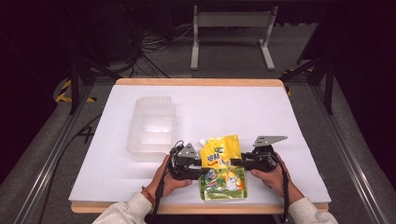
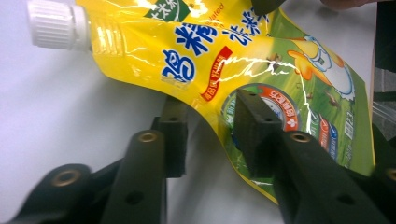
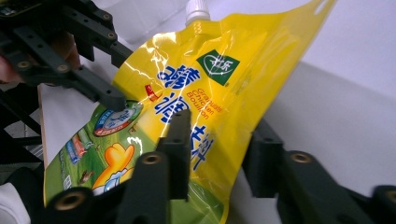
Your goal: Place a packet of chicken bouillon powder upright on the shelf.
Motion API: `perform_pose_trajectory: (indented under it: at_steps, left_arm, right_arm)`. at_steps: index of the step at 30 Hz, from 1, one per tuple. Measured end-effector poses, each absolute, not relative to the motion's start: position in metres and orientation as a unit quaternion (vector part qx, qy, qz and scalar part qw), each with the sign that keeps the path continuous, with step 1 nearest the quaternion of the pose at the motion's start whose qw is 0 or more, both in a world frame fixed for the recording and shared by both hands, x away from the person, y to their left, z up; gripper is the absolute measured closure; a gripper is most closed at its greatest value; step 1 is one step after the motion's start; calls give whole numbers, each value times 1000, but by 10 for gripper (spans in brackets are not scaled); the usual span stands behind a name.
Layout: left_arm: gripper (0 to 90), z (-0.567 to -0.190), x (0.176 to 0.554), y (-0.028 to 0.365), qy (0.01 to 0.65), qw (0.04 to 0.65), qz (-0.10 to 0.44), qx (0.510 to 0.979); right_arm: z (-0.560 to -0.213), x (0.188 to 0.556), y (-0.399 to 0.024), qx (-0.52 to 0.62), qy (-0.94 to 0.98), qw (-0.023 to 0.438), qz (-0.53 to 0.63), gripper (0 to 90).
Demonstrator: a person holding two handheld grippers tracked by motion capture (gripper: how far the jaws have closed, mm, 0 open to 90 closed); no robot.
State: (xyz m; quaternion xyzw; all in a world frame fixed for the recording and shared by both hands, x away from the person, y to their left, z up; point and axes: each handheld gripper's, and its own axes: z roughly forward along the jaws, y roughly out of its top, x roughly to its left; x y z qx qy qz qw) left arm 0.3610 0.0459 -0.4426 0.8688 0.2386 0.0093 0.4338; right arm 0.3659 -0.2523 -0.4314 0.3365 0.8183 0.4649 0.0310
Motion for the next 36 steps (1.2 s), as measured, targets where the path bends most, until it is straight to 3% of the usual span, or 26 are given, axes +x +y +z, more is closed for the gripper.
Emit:
perform_pose_trajectory:
  at_steps: [6,17,36]
  left_arm:
    - [771,-435,360,46,233,446,17,864]
    - [888,-407,351,58,210,474,63,852]
    - [896,-373,349,82,208,484,138,839]
  right_arm:
    - [-423,361,-254,319,815,41,482,880]
    - [-388,341,-250,284,789,80,539,900]
    - [-350,322,-220,205,789,137,562,900]
